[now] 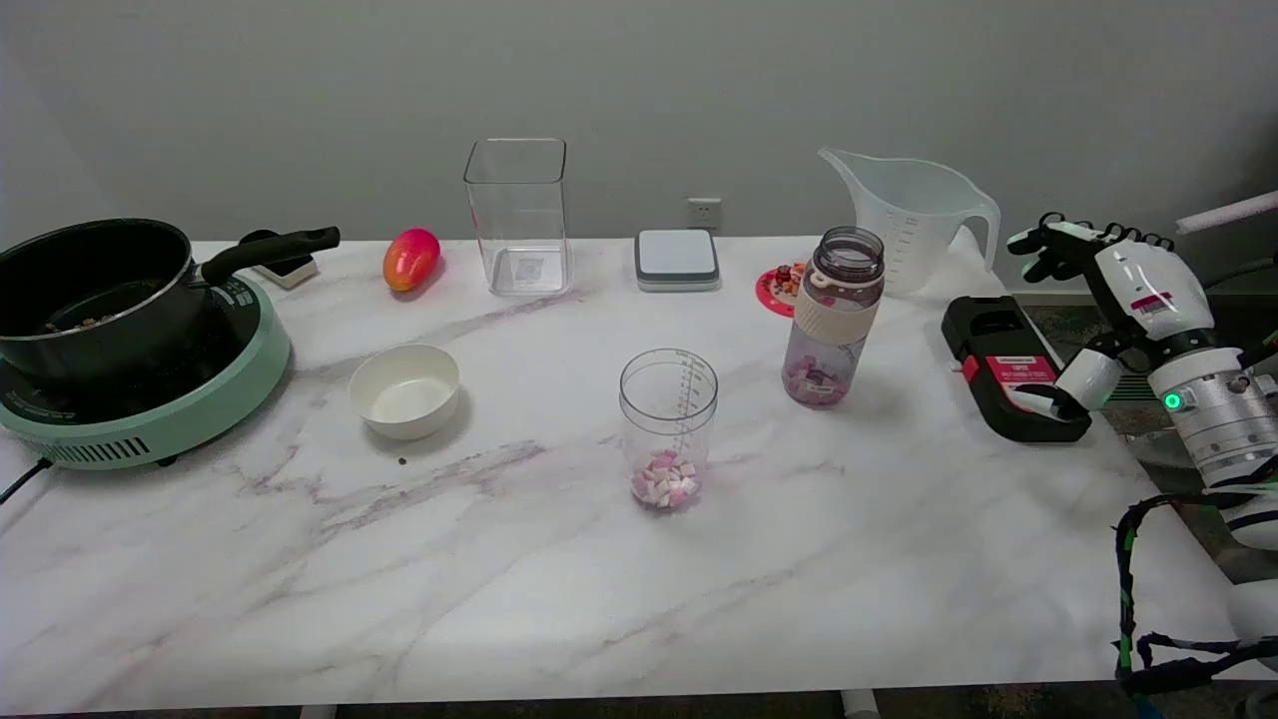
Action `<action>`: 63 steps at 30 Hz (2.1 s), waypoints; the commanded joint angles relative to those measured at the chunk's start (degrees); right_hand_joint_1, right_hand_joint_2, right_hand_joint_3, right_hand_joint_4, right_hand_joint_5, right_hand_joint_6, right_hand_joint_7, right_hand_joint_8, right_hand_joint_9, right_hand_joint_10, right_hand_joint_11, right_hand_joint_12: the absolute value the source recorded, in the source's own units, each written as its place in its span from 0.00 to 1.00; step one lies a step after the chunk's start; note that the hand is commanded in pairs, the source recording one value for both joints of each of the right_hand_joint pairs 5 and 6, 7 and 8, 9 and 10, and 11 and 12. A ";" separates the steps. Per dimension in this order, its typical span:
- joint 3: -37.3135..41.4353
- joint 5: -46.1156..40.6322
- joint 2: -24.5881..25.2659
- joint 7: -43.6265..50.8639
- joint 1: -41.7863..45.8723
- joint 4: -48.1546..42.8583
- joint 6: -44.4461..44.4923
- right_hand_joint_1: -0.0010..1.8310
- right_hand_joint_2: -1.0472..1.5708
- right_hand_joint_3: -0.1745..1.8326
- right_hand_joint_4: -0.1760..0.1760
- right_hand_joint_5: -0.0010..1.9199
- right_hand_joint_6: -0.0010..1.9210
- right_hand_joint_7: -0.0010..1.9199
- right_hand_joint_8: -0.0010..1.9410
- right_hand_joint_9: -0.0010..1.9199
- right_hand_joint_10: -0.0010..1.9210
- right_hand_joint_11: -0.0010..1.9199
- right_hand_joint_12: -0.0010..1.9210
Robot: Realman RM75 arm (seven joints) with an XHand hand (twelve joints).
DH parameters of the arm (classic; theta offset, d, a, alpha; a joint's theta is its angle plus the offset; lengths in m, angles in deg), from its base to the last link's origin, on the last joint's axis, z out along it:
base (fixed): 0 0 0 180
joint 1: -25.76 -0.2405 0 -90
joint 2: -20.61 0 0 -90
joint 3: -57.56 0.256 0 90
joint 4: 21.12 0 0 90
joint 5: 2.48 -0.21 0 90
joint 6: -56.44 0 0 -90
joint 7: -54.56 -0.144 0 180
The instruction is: Pick up the transparent cup with candy inside.
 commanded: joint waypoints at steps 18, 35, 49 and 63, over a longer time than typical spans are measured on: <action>-0.01 -3.14 1.46 -4.00 3.41 -3.71 -1.95 0.72 0.17 0.77 0.50 0.30 0.30 0.46 0.46 0.35 0.35 0.38 0.38; -14.97 -26.15 11.45 20.15 6.37 -12.85 12.75 0.73 0.27 0.68 0.50 0.35 0.35 0.56 0.55 0.42 0.42 0.42 0.42; -37.90 -35.01 13.73 25.23 2.45 -16.38 27.70 0.69 0.35 0.65 0.50 0.45 0.45 0.61 0.60 0.48 0.48 0.44 0.44; -49.56 -39.17 17.31 24.62 4.30 -19.67 31.14 0.65 0.34 0.69 0.50 0.48 0.48 0.60 0.59 0.45 0.45 0.46 0.46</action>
